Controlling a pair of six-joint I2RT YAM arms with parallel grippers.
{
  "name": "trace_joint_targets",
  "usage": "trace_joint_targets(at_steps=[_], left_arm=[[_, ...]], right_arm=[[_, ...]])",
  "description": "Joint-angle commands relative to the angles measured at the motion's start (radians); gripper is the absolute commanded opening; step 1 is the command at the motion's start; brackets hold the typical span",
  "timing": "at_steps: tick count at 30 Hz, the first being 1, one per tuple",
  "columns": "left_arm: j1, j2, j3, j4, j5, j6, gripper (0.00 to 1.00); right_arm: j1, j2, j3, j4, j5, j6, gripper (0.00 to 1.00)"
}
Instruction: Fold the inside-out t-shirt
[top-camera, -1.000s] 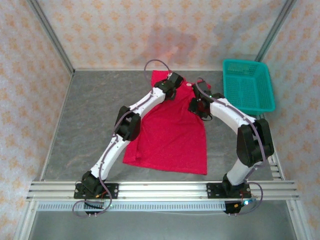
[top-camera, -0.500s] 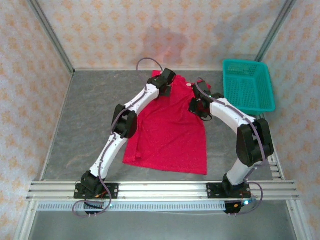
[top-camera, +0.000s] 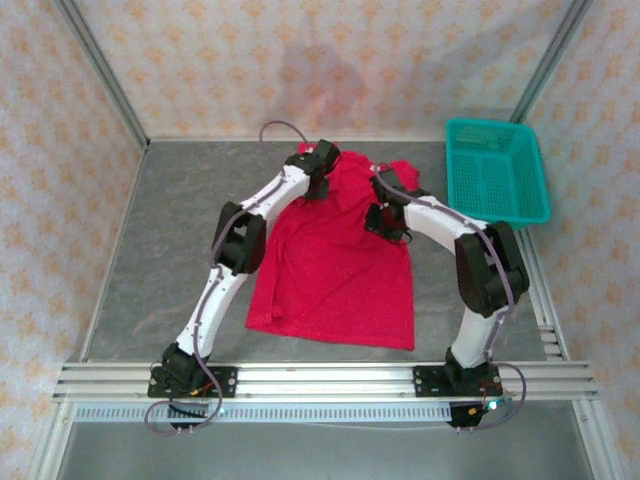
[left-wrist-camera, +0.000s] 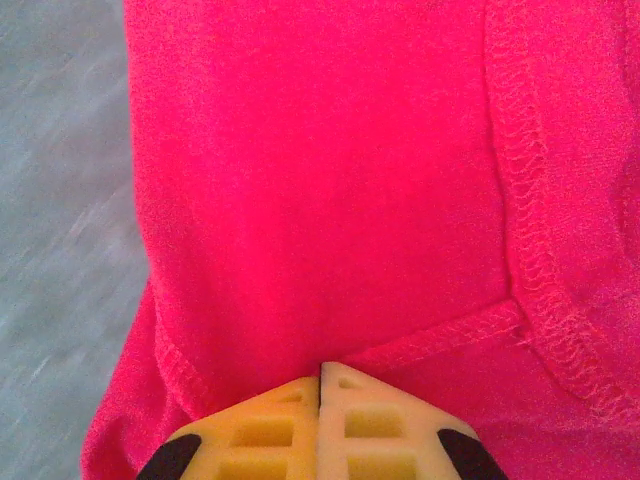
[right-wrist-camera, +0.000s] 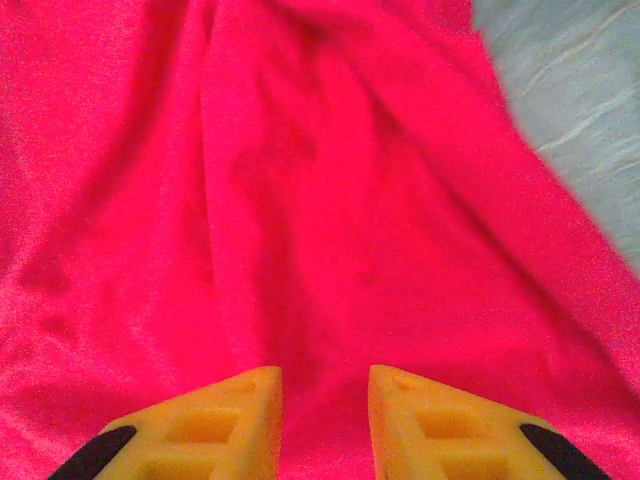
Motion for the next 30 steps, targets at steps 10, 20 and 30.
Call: trace_joint_targets(at_steps=[10, 20, 30], left_arm=[[0.067, -0.401, -0.67, 0.108, 0.034, -0.221, 0.0], [0.017, -0.394, -0.421, 0.027, 0.007, -0.089, 0.54], [-0.024, -0.125, -0.126, -0.096, -0.149, 0.005, 0.52]], right_arm=[[0.018, 0.03, -0.224, 0.041, -0.023, 0.02, 0.28], [0.022, -0.047, -0.184, 0.045, -0.023, 0.009, 0.29], [0.022, -0.046, -0.162, 0.035, -0.031, 0.008, 0.29]])
